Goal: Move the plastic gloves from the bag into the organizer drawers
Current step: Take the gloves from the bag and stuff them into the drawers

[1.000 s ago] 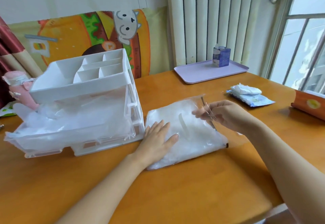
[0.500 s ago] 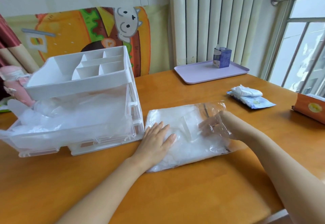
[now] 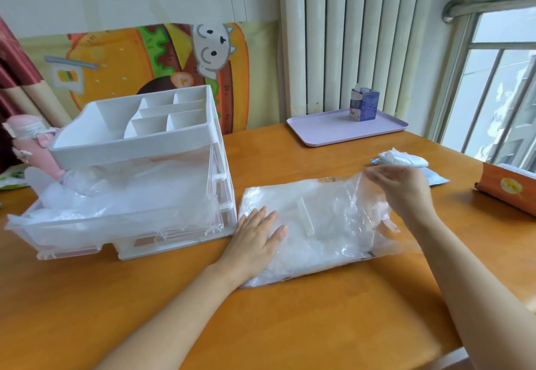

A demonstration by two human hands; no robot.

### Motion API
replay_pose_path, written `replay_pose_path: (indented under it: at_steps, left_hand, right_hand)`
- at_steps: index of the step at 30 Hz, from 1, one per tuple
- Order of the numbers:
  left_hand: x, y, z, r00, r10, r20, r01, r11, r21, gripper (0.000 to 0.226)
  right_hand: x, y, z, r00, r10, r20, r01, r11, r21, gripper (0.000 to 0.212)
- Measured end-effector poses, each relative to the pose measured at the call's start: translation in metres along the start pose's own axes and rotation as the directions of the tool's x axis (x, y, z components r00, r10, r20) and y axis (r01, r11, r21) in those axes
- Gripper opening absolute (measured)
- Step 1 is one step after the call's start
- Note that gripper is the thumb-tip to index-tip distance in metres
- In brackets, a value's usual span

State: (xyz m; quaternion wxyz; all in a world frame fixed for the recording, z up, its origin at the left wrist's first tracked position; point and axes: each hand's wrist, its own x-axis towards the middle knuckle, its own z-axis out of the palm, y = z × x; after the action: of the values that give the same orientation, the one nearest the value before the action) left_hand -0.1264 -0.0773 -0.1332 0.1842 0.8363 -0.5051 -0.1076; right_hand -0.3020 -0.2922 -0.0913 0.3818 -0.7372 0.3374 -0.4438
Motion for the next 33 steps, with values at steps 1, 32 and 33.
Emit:
replay_pose_path:
  at_steps: [1, 32, 33]
  left_hand:
    - [0.000, 0.001, 0.000, 1.000, 0.000, -0.002, 0.000, 1.000, 0.007, 0.061]
    - [0.023, 0.076, -0.037, 0.956, -0.094, -0.277, -0.197, 0.490, -0.849, 0.011]
    - [0.024, 0.071, -0.037, 0.961, -0.121, -0.248, -0.170, 0.446, -0.879, 0.011]
  right_hand:
    - [0.000, -0.003, -0.002, 0.998, 0.003, -0.070, 0.001, 0.998, 0.059, 0.013]
    - [-0.008, -0.109, 0.029, 0.850, -0.340, 0.402, 0.339, 0.938, 0.075, 0.030]
    - [-0.006, -0.104, 0.026, 0.854, -0.328, 0.403, 0.341, 0.939, 0.042, 0.041]
